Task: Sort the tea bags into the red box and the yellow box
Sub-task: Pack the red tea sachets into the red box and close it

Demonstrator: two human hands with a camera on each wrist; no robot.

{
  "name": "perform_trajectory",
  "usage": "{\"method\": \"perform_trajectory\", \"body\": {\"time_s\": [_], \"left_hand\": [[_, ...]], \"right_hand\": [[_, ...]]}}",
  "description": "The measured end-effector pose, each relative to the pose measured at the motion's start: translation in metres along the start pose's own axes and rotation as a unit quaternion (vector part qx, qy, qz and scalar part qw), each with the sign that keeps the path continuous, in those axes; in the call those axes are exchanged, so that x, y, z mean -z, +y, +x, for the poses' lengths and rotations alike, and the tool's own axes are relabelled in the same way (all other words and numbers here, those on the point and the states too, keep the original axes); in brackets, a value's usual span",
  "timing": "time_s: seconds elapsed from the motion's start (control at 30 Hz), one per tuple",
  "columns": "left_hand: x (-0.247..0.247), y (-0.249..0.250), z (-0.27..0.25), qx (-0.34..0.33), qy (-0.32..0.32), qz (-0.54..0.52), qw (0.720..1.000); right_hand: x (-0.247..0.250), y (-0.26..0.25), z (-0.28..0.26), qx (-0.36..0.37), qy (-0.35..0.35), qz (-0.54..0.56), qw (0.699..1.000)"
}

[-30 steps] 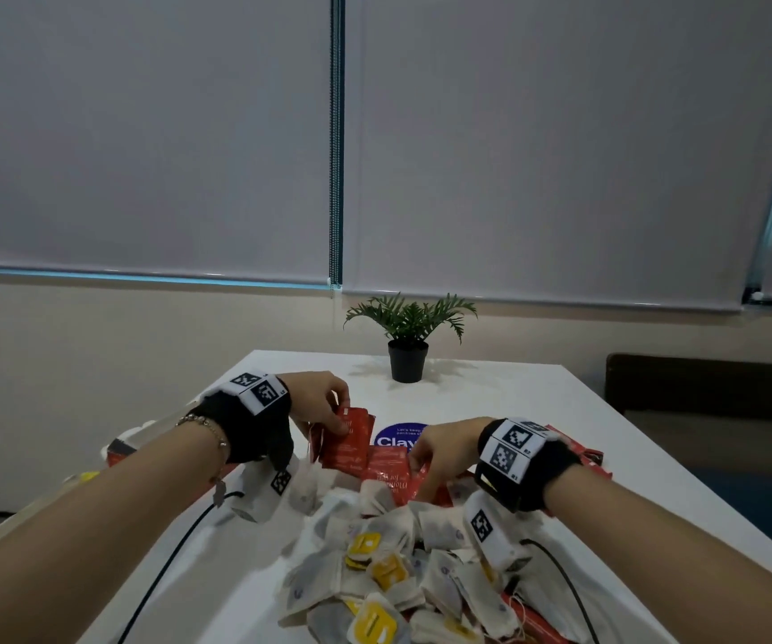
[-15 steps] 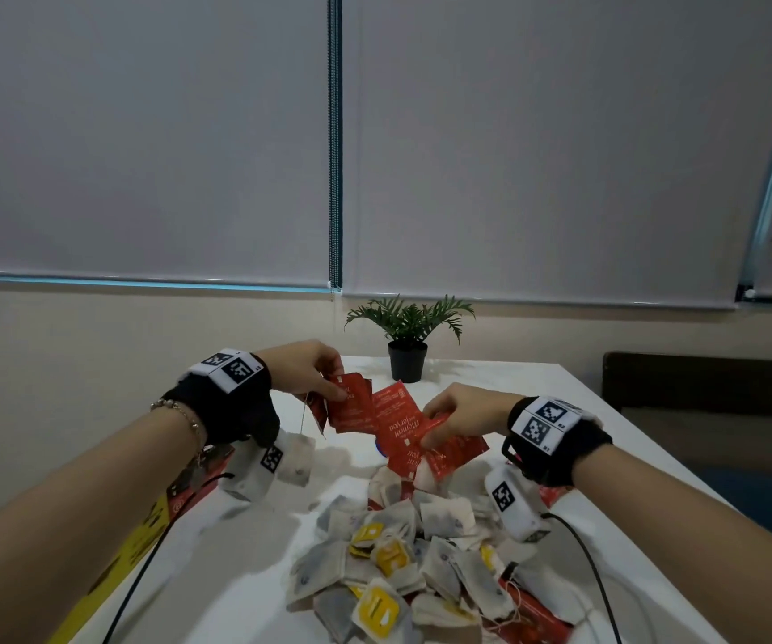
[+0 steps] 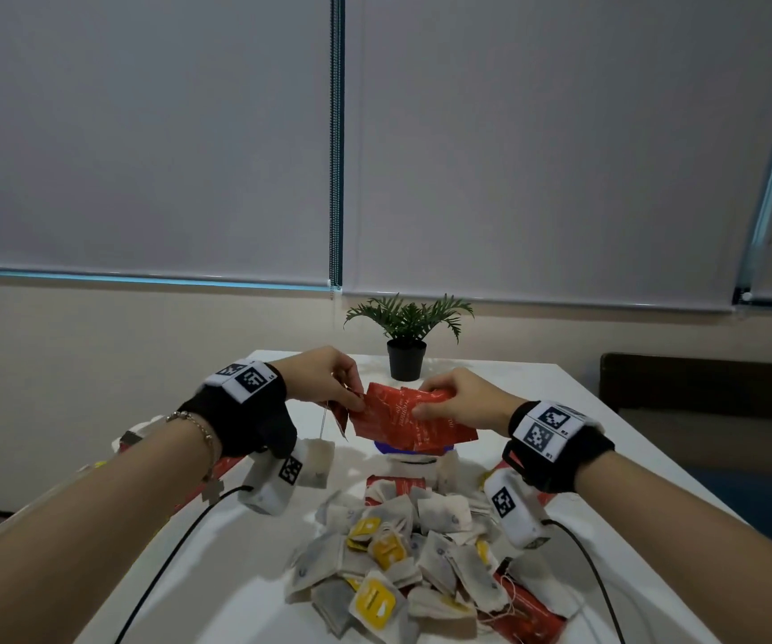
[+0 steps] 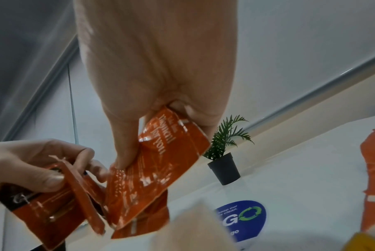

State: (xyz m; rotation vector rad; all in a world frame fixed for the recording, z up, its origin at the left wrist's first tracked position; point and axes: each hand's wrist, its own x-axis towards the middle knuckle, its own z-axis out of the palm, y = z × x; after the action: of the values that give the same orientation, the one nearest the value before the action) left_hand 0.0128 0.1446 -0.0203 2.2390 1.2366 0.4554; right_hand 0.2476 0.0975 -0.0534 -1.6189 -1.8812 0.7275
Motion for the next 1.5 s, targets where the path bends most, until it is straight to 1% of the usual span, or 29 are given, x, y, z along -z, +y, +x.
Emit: {"method": "perform_trajectory", "body": {"time_s": [0.07,0.13,0.27,0.37,0.47,0.57,0.63,0.73,0.8,0.87,1.0,1.07,1.1,1.17,1.23,1.3,1.33,1.4,1.5], "left_hand": [[-0.004,0.001,0.001,-0.005,0.000,0.005,1.000],[-0.006,0.002,0.003,-0.006,0.008,0.018,1.000],[-0.006,0.002,0.003,0.002,0.033,0.065,0.997],[-0.008,0.005,0.007,0.008,0.051,0.053,0.997],[-0.010,0.013,0.014,0.014,0.068,0.050,0.996],[-0.013,0.022,0.019,0.011,0.052,0.059,0.997],[-0.016,0.028,0.023,0.006,0.035,0.056,0.998],[-0.025,0.040,0.029,-0.006,0.023,0.051,0.998],[-0.032,0.049,0.035,-0.016,0.024,0.043,0.999],[-0.042,0.057,0.046,-0.020,0.028,0.038,0.999],[-0.069,0.073,0.079,-0.016,0.023,0.064,0.998],[-0.084,0.082,0.095,-0.018,0.004,0.065,0.998],[-0.091,0.087,0.102,-0.023,-0.008,0.067,0.997],[-0.106,0.096,0.113,-0.037,-0.037,0.081,0.995],[-0.119,0.101,0.120,-0.049,-0.059,0.124,0.989],[-0.125,0.100,0.124,-0.058,-0.051,0.178,0.981],[-0.126,0.099,0.125,-0.060,-0.043,0.196,0.978],[-0.121,0.096,0.123,-0.061,-0.035,0.216,0.974],[-0.098,0.094,0.109,-0.049,-0.054,0.206,0.976]], "right_hand": [[-0.003,-0.003,0.002,-0.004,0.007,-0.018,1.000],[-0.003,-0.004,0.004,-0.013,0.029,-0.030,0.999],[0.001,0.000,0.007,-0.027,0.073,-0.011,0.997],[0.006,0.004,0.005,-0.036,0.102,-0.008,0.994],[0.026,0.017,0.004,-0.084,0.146,0.000,0.986],[0.054,0.041,-0.002,-0.145,0.176,-0.029,0.973],[0.065,0.059,-0.005,-0.177,0.169,-0.069,0.967],[0.062,0.081,-0.005,-0.210,0.142,-0.128,0.959],[0.057,0.089,-0.005,-0.215,0.128,-0.182,0.951],[0.056,0.092,-0.005,-0.211,0.129,-0.226,0.942],[0.072,0.089,-0.017,-0.222,0.110,-0.254,0.935],[0.079,0.085,-0.029,-0.198,0.107,-0.262,0.939],[0.081,0.082,-0.038,-0.175,0.104,-0.271,0.941],[0.078,0.075,-0.058,-0.143,0.083,-0.288,0.943],[0.071,0.068,-0.078,-0.130,0.053,-0.289,0.947],[0.060,0.061,-0.094,-0.126,0.027,-0.268,0.955],[0.055,0.057,-0.099,-0.117,0.014,-0.268,0.956],[0.044,0.054,-0.102,-0.077,-0.017,-0.301,0.950],[0.026,0.052,-0.096,-0.029,-0.091,-0.334,0.938]]}}
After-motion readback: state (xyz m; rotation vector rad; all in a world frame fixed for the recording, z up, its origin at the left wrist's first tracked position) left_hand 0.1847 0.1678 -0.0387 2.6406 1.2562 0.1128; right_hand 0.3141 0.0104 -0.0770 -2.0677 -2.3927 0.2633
